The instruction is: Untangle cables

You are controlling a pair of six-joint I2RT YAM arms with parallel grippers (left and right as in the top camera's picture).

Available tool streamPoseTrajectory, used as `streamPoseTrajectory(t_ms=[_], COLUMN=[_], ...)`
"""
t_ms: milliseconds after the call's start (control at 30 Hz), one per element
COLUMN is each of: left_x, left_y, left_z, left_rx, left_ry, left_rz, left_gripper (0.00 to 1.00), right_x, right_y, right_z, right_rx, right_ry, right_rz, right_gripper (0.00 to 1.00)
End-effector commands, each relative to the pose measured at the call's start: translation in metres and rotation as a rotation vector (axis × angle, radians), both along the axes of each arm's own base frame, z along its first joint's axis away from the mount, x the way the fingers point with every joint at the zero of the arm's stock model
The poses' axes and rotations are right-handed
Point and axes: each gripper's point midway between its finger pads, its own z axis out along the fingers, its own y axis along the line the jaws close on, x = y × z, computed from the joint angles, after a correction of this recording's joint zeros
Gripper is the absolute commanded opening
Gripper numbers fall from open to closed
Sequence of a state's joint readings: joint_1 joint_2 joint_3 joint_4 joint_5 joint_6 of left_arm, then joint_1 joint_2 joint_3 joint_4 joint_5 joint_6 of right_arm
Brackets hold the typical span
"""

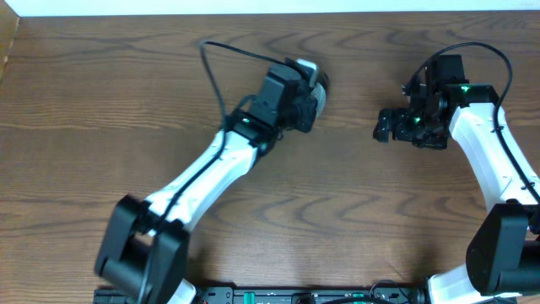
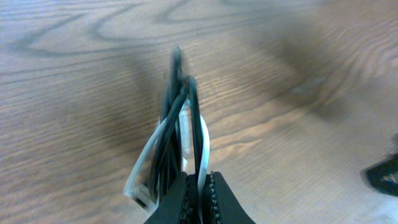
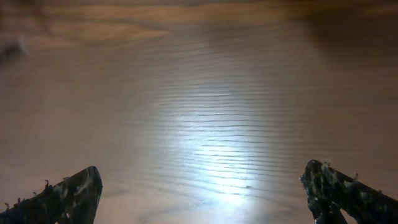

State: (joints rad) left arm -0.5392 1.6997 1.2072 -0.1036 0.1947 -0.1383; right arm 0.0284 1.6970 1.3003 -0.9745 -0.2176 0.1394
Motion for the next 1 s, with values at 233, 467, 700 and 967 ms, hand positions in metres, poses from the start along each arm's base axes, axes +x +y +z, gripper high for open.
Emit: streamPoseTrajectory(t_ms=[233, 467, 700, 967], left_x=[-0.014, -0.016, -0.025, -0.034], left_y=[0.012, 0.017, 0.013, 0.005], left_z=[0.056, 0.084, 0.094, 0.112], left_rx=[-0.415, -0.600, -0.679, -0.766], left_ry=[0.209, 0.284, 0.368, 0.429], left_rz=[-0.097, -0.158, -0.181, -0.241], left_gripper=[0.07, 0.07, 0.07, 0.07], right_x=[-0.014, -0.004, 0.016, 0.029], right_y=[0.089, 0.092, 0.096, 0.102], right_z=[0.047, 0.051, 0.061, 0.067], right_rx=[0.506, 0.511, 0.540, 0.545], right_ry=[-0.192, -0.252, -0.317, -0.361], right_rz=[0.494, 0.512, 0.467, 0.446], right_gripper=[0.99, 0.99, 0.85, 0.74])
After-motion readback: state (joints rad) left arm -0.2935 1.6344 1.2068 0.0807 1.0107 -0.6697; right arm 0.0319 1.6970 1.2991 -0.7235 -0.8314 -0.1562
